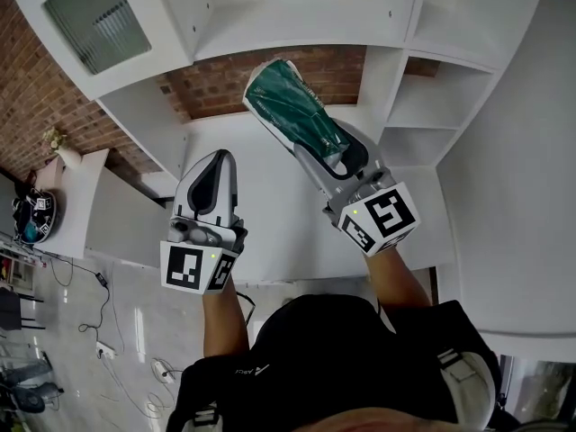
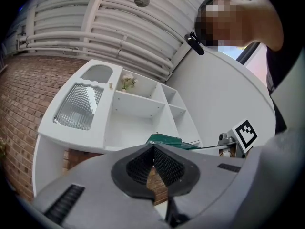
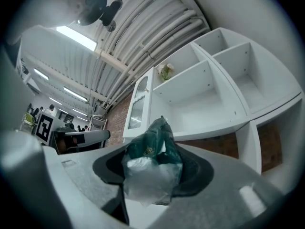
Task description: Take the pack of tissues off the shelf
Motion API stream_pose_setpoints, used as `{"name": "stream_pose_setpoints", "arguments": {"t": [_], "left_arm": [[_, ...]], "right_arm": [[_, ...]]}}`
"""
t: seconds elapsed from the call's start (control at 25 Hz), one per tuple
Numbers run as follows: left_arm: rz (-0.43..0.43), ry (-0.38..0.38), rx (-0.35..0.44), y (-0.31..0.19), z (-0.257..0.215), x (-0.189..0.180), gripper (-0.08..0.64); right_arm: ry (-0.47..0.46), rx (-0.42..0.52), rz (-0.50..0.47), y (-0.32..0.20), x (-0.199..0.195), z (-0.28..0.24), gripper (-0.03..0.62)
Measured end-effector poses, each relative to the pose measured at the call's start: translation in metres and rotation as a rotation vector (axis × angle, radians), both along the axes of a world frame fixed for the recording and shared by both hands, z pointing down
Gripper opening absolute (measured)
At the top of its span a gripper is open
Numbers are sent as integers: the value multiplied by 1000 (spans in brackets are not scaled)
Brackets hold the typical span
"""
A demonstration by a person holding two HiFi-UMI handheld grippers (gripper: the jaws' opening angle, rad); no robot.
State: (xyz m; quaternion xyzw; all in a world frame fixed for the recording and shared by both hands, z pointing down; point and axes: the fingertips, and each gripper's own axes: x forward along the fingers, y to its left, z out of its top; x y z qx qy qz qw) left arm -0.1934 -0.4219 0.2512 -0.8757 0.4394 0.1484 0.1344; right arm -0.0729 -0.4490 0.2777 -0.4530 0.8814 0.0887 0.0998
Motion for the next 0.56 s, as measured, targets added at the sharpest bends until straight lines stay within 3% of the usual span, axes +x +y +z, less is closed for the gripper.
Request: {"name": "stream_pose_setpoints", "arguments": {"t": [0.28, 0.56], "left_arm": [[-4, 14, -18, -24, -35, -11, -2], [-3, -1, 10, 20, 19, 15, -2]], "right_arm": [[21, 3, -16, -20, -15, -43, 239], [3, 28, -17, 24, 10, 13, 238]]}}
